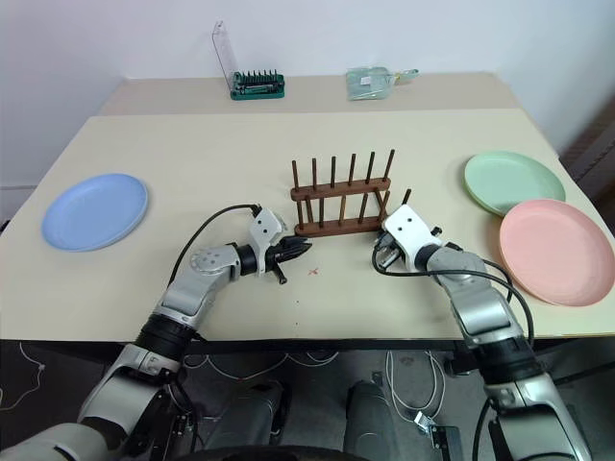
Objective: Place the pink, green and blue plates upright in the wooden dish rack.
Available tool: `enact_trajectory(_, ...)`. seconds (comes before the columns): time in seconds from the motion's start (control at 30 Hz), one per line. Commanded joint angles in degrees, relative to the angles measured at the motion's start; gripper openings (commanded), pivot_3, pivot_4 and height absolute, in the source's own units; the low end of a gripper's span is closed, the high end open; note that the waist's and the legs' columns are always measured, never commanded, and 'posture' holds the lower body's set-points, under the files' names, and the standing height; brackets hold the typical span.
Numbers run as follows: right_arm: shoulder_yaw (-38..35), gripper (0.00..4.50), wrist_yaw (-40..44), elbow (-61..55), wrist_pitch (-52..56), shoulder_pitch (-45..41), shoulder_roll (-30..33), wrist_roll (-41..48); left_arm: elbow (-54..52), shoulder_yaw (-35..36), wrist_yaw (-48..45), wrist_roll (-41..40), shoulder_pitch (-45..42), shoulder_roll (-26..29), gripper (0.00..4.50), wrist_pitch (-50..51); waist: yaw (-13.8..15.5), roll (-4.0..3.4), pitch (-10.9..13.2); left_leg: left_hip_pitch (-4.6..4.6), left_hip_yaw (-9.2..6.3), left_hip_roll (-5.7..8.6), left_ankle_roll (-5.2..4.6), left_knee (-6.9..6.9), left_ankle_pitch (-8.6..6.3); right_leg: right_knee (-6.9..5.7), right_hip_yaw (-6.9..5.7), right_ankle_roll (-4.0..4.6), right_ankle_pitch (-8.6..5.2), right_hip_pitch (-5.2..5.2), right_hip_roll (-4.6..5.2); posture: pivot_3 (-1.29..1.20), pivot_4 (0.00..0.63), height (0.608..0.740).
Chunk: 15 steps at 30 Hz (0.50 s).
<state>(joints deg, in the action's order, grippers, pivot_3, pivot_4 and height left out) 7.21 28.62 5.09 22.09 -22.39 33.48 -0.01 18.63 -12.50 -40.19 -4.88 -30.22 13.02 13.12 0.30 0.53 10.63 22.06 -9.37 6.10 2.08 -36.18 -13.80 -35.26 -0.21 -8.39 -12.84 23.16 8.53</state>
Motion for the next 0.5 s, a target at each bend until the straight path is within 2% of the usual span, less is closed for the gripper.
enact_trajectory(0.03,0.02,0.06,-1.79,4.75,-2.31,-2.5,-1.29,-2.39,4.47,1.55,4.13,2.06,-1.25,-0.01,0.74,-1.23,-0.01,0.01,0.0,0.0,0.0,0.0,0.0,0.01,0.0,0.0,0.0,0.0,0.0,0.0,0.0,0.0,0.15,0.74)
enact_trajectory(0.23,-0.23,0.06,-1.67,6.54,-3.83,-4.26,-2.92,-2.83,9.42,1.56,7.53,3.39,-3.38,-0.21,0.74,-3.24,-0.22,0.0,-0.02,-0.01,-0.01,0.01,0.02,0.0,0.01,-0.01,0.0,-0.01,0.01,-0.01,-0.02,0.0,0.15,0.74)
enact_trajectory(0.5,-1.46,0.06,-0.18,1.68,-3.65,-0.46,-1.53,-2.61,10.05,2.93,8.66,2.5,-3.14,-0.06,0.74,-5.46,-1.05,-0.01,-0.04,-0.03,-0.05,0.01,0.03,0.02,0.02,-0.05,0.0,-0.02,0.0,-0.01,-0.03,0.0,0.15,0.74)
